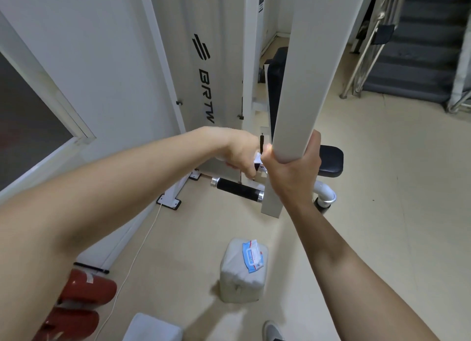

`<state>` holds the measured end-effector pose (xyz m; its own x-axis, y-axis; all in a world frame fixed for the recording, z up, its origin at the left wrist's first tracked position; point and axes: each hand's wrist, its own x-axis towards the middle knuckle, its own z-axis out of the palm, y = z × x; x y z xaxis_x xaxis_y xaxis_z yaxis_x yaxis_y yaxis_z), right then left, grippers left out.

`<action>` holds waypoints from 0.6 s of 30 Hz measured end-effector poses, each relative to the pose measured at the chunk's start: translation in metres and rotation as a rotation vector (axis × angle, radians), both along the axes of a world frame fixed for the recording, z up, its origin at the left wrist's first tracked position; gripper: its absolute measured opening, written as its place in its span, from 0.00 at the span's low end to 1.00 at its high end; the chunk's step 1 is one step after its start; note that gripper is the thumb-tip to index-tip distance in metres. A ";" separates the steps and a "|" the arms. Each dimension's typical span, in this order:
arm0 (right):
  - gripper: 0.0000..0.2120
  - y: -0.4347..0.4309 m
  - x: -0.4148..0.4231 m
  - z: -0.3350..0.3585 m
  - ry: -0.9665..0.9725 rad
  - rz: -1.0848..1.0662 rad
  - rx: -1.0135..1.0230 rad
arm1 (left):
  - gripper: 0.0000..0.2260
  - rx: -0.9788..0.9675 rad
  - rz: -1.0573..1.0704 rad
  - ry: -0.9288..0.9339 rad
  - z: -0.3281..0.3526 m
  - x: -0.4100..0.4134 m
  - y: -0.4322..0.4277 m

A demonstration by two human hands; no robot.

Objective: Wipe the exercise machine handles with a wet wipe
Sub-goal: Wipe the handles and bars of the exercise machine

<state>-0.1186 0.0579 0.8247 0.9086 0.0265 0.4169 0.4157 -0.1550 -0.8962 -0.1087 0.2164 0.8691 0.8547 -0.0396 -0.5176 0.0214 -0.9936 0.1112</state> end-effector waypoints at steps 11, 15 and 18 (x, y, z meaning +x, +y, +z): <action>0.24 0.005 0.000 -0.002 -0.009 -0.047 0.010 | 0.12 0.047 0.169 0.284 0.034 0.000 0.012; 0.22 0.002 0.009 -0.002 -0.002 -0.075 0.024 | 0.09 0.301 -0.023 -0.133 0.010 -0.012 0.008; 0.21 0.006 0.011 0.000 -0.008 -0.075 0.011 | 0.11 0.563 -0.218 -0.756 -0.022 -0.035 0.008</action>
<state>-0.1078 0.0637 0.8242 0.9043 -0.0459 0.4243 0.4107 -0.1766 -0.8945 -0.1436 0.2249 0.8473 0.9731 -0.1505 0.1743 -0.0512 -0.8792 -0.4737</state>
